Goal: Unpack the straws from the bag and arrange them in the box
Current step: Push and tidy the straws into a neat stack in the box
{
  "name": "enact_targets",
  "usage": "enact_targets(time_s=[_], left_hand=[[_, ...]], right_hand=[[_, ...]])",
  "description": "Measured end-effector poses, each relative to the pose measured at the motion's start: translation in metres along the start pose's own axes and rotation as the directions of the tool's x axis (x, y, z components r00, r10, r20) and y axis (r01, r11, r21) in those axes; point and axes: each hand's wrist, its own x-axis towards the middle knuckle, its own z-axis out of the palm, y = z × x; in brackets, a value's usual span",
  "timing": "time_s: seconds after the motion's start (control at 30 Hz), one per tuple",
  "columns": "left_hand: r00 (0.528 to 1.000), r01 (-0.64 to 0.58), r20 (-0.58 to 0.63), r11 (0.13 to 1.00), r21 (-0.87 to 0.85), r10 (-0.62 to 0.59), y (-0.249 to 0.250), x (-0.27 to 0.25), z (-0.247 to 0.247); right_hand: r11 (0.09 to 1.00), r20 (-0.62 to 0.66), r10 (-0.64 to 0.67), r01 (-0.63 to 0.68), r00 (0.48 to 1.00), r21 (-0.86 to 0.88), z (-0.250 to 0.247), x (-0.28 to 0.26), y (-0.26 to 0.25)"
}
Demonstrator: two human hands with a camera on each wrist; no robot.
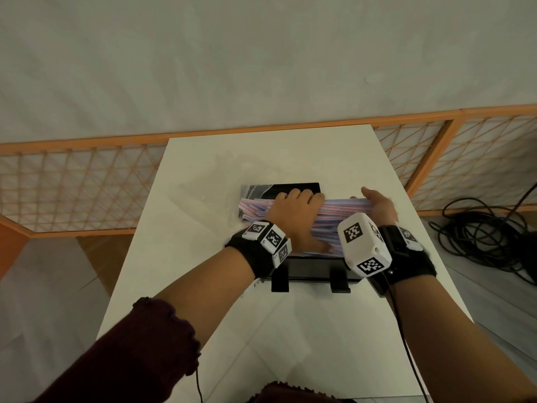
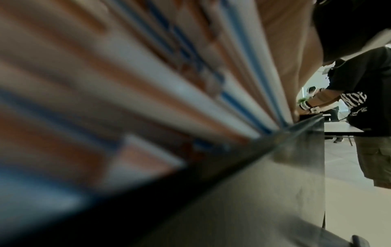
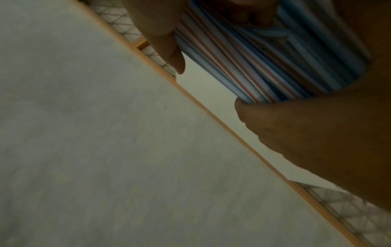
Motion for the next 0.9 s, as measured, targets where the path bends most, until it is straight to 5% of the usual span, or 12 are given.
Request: enact_targets(time_s=[0.17,0.3,0.4,0.53,0.7,0.8,0.9], left_hand=[[0.999,0.0,0.034,0.999,-0.052,0.002,0.006,0.006,0.004],[1.0,0.016,-0.024,0.999,-0.038,-0.017,0.002,0.006,0.011],[0.999,0.024,-0.036,1.0,-0.015,-0.024,0.001,0.005,0.013],[0.999,0.042,-0.018,0.999,0.015,-0.042,-0.002,0.003,0.013],[0.996,0.09,0.007,0.993,0.073,-0.091,-0.007,-0.001,0.008],[0.996,0.074,0.036,0.994,0.076,-0.077,-0.003,-0.001,0.006],[0.997,0.065,0.032,0.997,0.039,-0.066,-0.003,-0.002,0.006]], right_hand=[[1.0,0.009,-0.017,0.017,1.0,-0.022,-0.014,-0.015,-0.007],[0.995,0.177,0.014,-0.031,0.984,0.098,-0.033,-0.021,-0.016],[0.983,0.026,-0.052,0.047,0.998,0.175,-0.046,-0.005,-0.024],[0.978,-0.038,-0.178,0.172,0.983,-0.116,-0.05,0.006,-0.017],[0.936,0.023,-0.275,0.273,0.961,-0.221,-0.041,0.016,-0.002],[0.775,0.068,-0.435,0.412,0.898,-0.478,-0.025,0.013,0.014],[0.708,0.062,-0.535,0.487,0.843,-0.511,-0.02,0.013,0.018]])
